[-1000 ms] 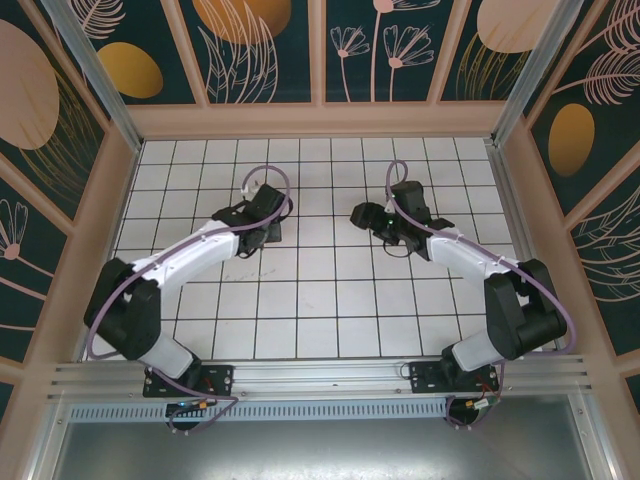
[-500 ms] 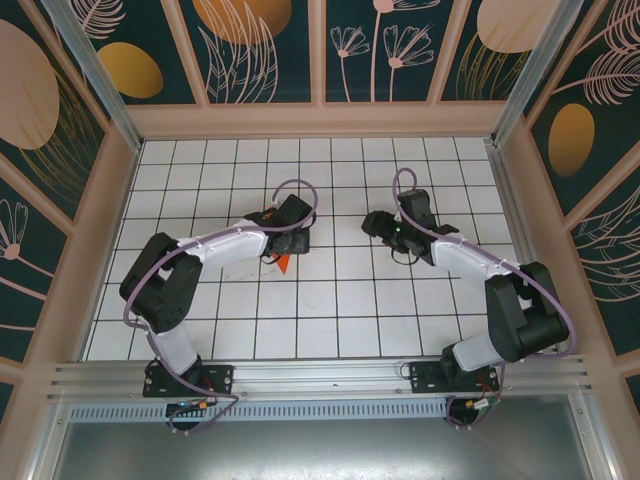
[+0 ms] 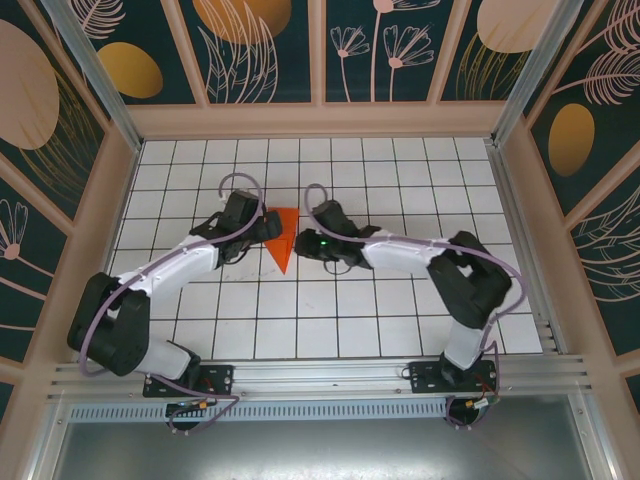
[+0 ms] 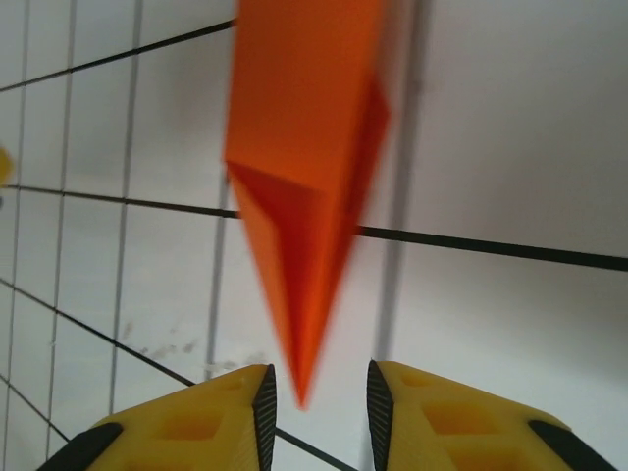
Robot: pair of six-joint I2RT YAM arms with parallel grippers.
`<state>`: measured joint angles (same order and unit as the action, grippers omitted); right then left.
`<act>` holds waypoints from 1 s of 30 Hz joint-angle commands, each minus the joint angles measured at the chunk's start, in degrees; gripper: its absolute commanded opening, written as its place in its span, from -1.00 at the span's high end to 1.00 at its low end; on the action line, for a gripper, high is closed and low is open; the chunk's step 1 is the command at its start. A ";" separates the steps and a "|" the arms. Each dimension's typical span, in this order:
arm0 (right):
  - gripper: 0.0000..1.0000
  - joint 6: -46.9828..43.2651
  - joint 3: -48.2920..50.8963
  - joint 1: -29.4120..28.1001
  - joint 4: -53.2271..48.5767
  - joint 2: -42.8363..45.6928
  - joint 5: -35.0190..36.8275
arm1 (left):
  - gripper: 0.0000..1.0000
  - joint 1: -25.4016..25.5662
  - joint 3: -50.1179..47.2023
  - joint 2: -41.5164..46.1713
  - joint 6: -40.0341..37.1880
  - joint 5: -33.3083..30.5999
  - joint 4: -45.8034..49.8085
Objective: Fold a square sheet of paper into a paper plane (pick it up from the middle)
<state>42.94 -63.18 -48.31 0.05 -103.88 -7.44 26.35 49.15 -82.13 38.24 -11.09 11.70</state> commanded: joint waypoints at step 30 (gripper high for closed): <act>0.46 -30.54 8.41 4.32 -9.81 4.67 -4.83 | -0.97 -6.91 -13.54 8.02 2.17 20.17 -11.88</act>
<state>15.25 -56.97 -44.14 -7.94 -103.83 -10.98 19.79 36.34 -73.38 41.60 2.31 4.40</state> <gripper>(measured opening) 0.266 0.985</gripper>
